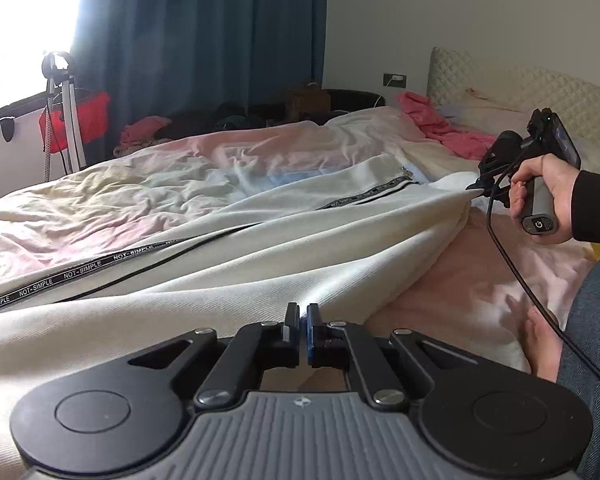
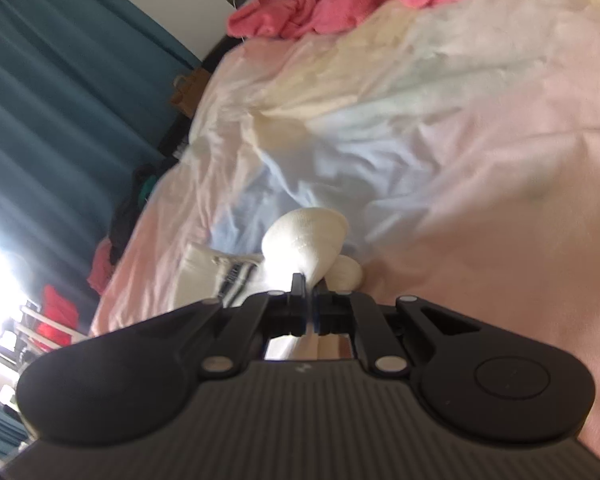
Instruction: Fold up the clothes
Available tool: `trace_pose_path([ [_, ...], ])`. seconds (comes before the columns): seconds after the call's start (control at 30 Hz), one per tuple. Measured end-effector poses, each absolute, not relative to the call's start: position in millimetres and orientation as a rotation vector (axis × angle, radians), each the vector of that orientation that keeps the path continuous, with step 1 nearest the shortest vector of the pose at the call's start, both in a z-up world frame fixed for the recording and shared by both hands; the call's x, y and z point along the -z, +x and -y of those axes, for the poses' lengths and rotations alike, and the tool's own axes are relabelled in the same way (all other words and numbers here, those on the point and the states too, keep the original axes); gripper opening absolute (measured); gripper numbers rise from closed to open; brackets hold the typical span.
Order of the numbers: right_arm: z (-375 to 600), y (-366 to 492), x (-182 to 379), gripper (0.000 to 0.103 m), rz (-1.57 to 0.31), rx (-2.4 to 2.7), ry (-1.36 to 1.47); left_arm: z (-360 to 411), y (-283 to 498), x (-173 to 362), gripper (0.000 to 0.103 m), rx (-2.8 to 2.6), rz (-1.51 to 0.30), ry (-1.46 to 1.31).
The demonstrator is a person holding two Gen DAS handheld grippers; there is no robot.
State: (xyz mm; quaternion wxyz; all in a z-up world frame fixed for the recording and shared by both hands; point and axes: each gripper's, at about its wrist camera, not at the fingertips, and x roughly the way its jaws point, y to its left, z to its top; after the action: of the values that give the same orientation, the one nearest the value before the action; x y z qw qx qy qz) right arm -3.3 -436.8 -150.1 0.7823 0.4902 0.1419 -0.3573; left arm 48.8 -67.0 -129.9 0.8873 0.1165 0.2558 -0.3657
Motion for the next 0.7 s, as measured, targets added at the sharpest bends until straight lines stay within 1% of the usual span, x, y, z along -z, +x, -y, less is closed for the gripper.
trace_pose_path([
  [0.1,440.2,-2.0,159.2,0.009,-0.328,0.750,1.102,69.4,55.3,140.3,0.005,0.718,-0.587,0.263],
  [0.2,439.4,-3.7,162.1,0.011,-0.333,0.721,1.143,62.7,60.5,141.6,0.011,0.718,-0.611,0.223],
  [0.23,439.3,-3.7,163.1,0.014,-0.344,0.707,1.155,60.2,61.4,139.2,0.024,0.717,-0.610,0.205],
  [0.27,439.1,-3.8,164.1,0.024,-0.356,0.692,1.167,57.7,61.6,136.4,0.044,0.714,-0.606,0.187],
  [0.3,439.0,-3.8,165.2,0.031,-0.367,0.677,1.179,55.2,60.9,133.2,0.053,0.708,-0.595,0.168],
  [0.33,438.5,-4.1,165.9,0.052,-0.379,0.662,1.184,52.4,60.0,129.8,0.063,0.704,-0.582,0.150],
  [0.37,437.0,-5.2,165.8,0.073,-0.389,0.651,1.169,49.2,59.3,126.4,0.066,0.707,-0.570,0.131],
  [0.4,434.3,-7.0,165.9,0.080,-0.398,0.640,1.142,46.5,59.4,123.5,0.067,0.705,-0.563,0.113],
  [0.43,432.3,-9.4,167.6,0.083,-0.401,0.614,1.125,44.6,59.9,121.2,0.072,0.696,-0.560,0.099],
  [0.47,432.7,-11.6,172.6,0.082,-0.391,0.568,1.146,42.7,60.6,119.2,0.076,0.682,-0.555,0.086],
  [0.6,445.0,-14.3,197.9,0.083,-0.319,0.455,1.344,35.6,67.7,114.9,0.078,0.581,-0.534,0.053],
  [0.7,450.3,-3.9,205.4,0.083,-0.304,0.409,1.292,25.8,77.5,114.1,0.078,0.458,-0.539,0.030],
])
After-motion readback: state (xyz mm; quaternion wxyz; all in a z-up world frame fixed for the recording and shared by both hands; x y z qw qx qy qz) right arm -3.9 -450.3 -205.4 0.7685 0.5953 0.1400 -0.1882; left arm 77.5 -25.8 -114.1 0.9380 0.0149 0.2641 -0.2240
